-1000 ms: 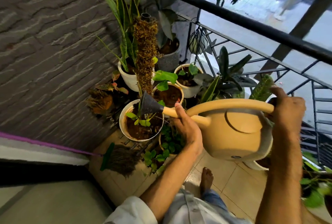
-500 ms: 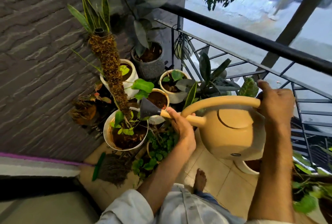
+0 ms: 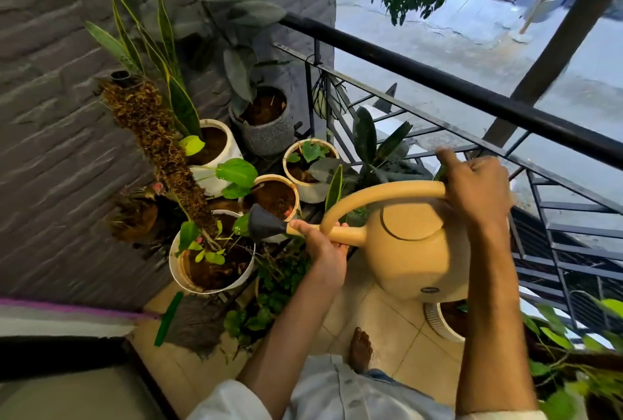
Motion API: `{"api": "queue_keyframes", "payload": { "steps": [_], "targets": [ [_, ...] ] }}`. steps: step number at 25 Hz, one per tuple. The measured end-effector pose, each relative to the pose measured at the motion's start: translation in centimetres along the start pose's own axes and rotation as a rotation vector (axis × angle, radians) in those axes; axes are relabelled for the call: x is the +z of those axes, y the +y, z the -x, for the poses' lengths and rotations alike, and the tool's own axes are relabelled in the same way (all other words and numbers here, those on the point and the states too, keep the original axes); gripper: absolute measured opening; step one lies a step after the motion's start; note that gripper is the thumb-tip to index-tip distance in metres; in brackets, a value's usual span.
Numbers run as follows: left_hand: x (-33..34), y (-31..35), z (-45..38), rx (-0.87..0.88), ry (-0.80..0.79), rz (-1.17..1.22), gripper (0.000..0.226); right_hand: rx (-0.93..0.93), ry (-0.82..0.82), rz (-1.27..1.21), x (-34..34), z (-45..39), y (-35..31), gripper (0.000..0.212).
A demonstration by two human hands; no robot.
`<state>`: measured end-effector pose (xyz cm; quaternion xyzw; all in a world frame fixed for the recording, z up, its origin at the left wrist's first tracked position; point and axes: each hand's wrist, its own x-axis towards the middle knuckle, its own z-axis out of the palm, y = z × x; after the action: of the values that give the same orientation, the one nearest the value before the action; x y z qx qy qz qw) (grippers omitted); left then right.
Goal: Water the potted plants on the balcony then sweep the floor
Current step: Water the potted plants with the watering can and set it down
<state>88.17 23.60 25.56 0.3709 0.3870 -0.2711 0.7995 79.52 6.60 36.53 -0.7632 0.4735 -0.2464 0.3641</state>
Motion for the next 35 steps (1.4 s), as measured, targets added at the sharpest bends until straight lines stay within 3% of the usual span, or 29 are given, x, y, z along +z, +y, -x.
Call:
{"api": "queue_keyframes", "payload": {
  "steps": [6,15,35],
  "targets": [
    [0.9,-1.1,-1.4,-0.072,0.019,0.102,0.087,-0.088,-0.054,0.066,1.1,-1.5,1.0,0.076],
    [0.1,-1.1,-3.9,-0.068,0.053,0.138,0.089,-0.133,-0.193,0.059,3.0,-2.5,2.1,0.069],
    [-1.0,1.2,-4.7,-0.033,0.095,0.099,0.089,0.014,-0.26,-0.028,5.6,-1.9,1.7,0.069]
  ]
}}
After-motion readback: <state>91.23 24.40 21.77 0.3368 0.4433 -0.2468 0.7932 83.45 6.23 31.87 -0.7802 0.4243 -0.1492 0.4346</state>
